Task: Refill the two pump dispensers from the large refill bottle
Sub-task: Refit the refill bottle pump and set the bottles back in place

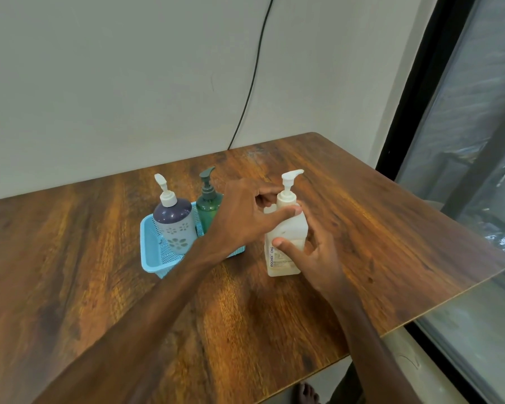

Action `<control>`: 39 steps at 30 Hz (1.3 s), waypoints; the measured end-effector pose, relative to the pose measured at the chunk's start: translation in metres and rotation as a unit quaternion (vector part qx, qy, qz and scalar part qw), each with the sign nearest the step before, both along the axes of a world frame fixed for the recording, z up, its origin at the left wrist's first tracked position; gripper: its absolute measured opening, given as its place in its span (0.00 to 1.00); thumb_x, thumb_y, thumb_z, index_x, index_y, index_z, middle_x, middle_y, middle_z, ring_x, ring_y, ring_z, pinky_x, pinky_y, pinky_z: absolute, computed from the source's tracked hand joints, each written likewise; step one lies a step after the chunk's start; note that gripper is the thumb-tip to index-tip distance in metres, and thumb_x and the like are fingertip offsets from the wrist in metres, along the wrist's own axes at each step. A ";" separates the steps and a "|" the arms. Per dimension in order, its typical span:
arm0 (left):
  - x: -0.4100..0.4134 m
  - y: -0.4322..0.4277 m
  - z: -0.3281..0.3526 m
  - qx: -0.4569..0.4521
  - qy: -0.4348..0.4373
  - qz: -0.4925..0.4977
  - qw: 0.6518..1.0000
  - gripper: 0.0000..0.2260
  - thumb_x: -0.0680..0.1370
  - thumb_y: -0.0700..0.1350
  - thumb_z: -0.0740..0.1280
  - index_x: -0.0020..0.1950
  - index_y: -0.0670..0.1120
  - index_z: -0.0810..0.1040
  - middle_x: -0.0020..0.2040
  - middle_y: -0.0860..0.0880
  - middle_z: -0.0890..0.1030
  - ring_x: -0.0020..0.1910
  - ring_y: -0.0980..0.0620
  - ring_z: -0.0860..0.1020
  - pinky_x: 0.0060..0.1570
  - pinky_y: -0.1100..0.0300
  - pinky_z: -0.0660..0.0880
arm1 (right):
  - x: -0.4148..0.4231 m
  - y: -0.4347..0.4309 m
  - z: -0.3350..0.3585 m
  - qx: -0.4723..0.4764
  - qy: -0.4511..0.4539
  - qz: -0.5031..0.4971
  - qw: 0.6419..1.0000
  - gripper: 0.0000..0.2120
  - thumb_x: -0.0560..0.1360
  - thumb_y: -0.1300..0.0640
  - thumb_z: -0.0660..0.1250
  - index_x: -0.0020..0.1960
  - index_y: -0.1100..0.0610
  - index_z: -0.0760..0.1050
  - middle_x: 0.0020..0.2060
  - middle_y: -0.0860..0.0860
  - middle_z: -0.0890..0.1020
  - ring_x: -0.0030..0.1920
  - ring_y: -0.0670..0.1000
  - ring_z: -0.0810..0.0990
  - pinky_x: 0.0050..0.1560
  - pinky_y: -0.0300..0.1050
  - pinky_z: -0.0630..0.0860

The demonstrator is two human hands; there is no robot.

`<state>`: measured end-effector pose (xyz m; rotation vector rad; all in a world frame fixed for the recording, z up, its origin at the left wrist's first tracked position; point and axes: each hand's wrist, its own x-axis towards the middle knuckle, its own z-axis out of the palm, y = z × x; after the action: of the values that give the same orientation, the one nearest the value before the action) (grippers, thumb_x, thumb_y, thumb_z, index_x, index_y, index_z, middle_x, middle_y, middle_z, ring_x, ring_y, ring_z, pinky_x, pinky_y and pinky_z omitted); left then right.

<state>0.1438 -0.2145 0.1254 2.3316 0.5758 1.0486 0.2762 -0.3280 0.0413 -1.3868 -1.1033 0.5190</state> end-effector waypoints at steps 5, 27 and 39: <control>-0.001 0.004 0.008 0.009 0.053 -0.019 0.998 0.15 0.74 0.54 0.79 0.58 0.48 0.89 0.49 0.51 0.89 0.44 0.50 0.86 0.44 0.46 0.83 | 0.000 0.000 -0.001 -0.007 0.004 -0.002 1.000 0.38 0.70 0.40 0.77 0.76 0.44 0.68 0.68 0.39 0.79 0.65 0.39 0.80 0.58 0.38 0.81; 0.012 -0.010 -0.008 -0.185 0.002 -0.077 0.980 0.15 0.77 0.50 0.78 0.63 0.55 0.81 0.58 0.57 0.86 0.57 0.63 0.84 0.60 0.57 0.82 | -0.001 -0.003 0.005 -0.003 -0.009 -0.003 1.000 0.29 0.74 0.54 0.77 0.73 0.52 0.72 0.64 0.45 0.83 0.61 0.44 0.83 0.58 0.43 0.82; -0.005 0.000 -0.003 -0.121 -0.012 -0.073 0.990 0.17 0.75 0.41 0.78 0.60 0.56 0.83 0.56 0.61 0.85 0.57 0.62 0.84 0.57 0.61 0.82 | 0.002 -0.004 0.008 -0.005 -0.014 0.009 1.000 0.39 0.72 0.48 0.76 0.79 0.50 0.66 0.69 0.43 0.80 0.65 0.43 0.81 0.62 0.51 0.82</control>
<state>0.1386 -0.2142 0.1222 2.1121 0.4856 0.8861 0.2787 -0.3317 0.0490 -1.3963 -1.1383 0.5203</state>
